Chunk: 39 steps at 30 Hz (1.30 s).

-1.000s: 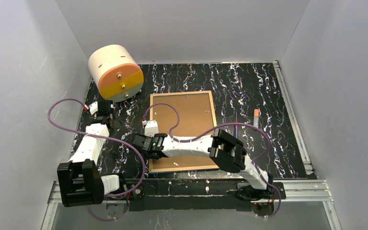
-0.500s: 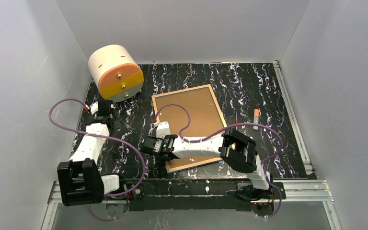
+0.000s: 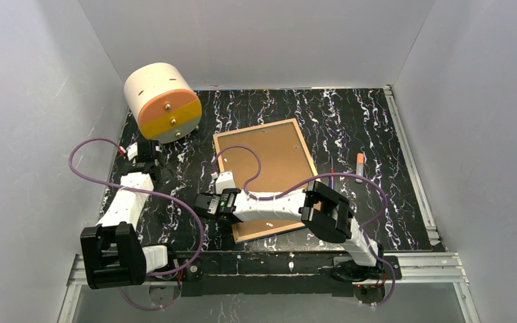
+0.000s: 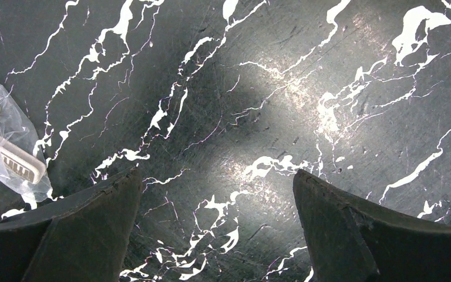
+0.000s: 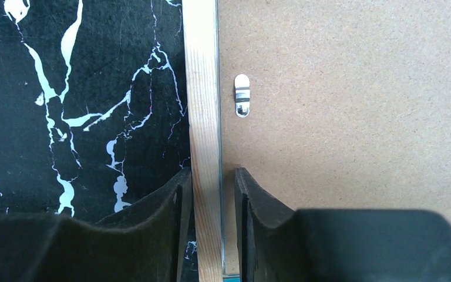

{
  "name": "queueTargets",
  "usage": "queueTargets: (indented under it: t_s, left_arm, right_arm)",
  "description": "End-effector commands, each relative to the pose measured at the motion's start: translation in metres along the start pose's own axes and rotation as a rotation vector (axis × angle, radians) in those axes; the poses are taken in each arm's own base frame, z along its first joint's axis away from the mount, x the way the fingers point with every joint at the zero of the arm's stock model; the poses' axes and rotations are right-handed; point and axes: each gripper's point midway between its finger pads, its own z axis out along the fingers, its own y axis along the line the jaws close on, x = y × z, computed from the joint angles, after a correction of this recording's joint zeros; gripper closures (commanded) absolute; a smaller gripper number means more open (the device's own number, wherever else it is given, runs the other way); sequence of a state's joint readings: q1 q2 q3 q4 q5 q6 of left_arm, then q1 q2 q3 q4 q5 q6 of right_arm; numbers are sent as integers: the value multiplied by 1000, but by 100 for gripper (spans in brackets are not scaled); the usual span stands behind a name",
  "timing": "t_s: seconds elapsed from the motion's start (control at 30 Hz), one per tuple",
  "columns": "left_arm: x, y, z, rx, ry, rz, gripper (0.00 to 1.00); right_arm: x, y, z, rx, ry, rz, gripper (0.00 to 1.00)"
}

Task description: Take the photo out of the frame

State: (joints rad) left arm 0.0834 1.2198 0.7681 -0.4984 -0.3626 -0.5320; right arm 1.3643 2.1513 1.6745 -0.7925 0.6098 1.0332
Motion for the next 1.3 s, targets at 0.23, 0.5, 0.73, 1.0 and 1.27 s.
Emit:
queueTargets:
  t_s: [0.23, 0.5, 0.73, 1.0, 1.27]
  left_arm:
    - [-15, 5, -8, -25, -44, -13, 2]
    - [-15, 3, -8, -13, -40, -12, 2]
    - [-14, 1, -7, 0, -37, -11, 2]
    - [-15, -2, -9, 20, -40, -5, 1]
    - [-2, -38, -13, 241, 18, 69, 2]
  right_arm:
    - [18, 5, 20, 32, 48, -61, 62]
    - [9, 8, 13, 19, 22, -48, 69]
    - [-1, 15, 4, -31, -4, -30, 82]
    - [-15, 22, -13, -86, -27, -2, 99]
    - [-53, 40, -60, -381, -114, 98, 99]
